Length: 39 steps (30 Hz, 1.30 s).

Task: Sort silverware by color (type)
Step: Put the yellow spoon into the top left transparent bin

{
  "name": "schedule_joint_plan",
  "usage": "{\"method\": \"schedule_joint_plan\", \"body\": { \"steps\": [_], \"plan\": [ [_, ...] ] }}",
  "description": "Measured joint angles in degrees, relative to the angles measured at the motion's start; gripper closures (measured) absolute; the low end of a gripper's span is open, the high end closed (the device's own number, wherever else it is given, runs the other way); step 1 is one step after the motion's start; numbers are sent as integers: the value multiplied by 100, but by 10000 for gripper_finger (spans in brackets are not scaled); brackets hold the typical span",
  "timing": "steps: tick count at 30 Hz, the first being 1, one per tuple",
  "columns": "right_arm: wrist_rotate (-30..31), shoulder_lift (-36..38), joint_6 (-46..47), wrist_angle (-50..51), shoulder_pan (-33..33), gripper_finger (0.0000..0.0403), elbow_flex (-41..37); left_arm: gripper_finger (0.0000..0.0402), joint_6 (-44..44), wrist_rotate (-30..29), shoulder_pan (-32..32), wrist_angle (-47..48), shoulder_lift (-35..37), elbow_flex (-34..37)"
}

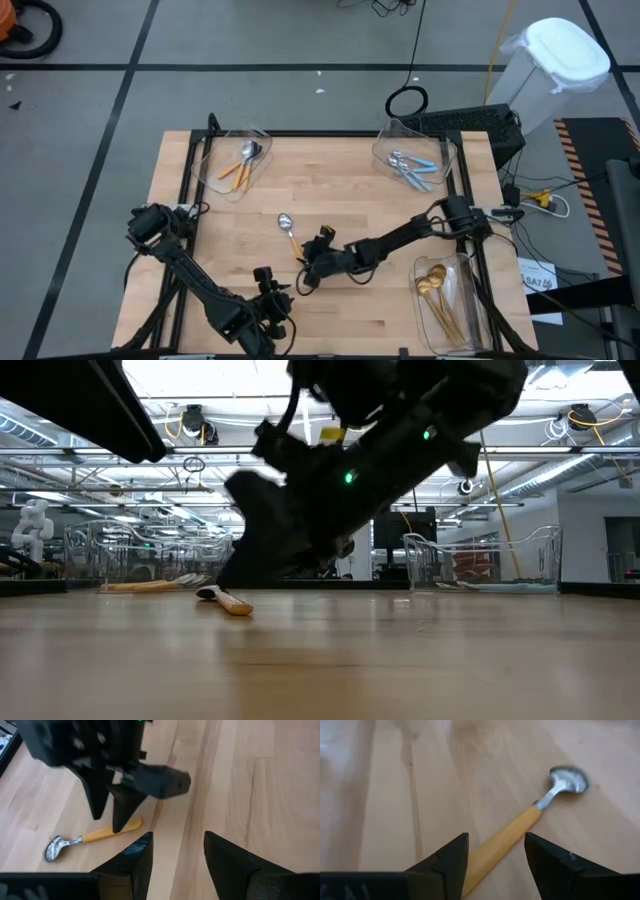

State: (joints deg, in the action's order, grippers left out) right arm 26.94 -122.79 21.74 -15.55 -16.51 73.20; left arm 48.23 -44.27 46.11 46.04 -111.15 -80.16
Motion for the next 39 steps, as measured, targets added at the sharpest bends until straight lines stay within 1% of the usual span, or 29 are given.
{"method": "schedule_joint_plan", "body": {
  "steps": [5,8,12,17,20,21,28,32,39],
  "plan": [
    [20,-381,212,-9,0,214,218,227,105,-45,54,45,0,0],
    [93,-518,327,-13,1,228,231,227,152,-112,94,64,0,0],
    [394,-567,336,346,-2,270,240,227,199,-163,139,61,0,0],
    [478,-584,194,642,-6,329,230,227,221,-221,166,64,0,0],
    [743,-584,21,728,-2,352,222,227,243,-223,168,62,0,0],
    [748,-582,-31,765,8,357,222,227,243,-223,166,64,0,1],
    [633,-467,-504,833,22,379,217,227,243,-234,168,66,0,2],
    [600,-200,-656,1098,5,379,201,227,229,-256,168,79,0,2],
    [474,246,-768,1688,-54,379,181,227,145,-507,168,121,0,2]
  ]
}}
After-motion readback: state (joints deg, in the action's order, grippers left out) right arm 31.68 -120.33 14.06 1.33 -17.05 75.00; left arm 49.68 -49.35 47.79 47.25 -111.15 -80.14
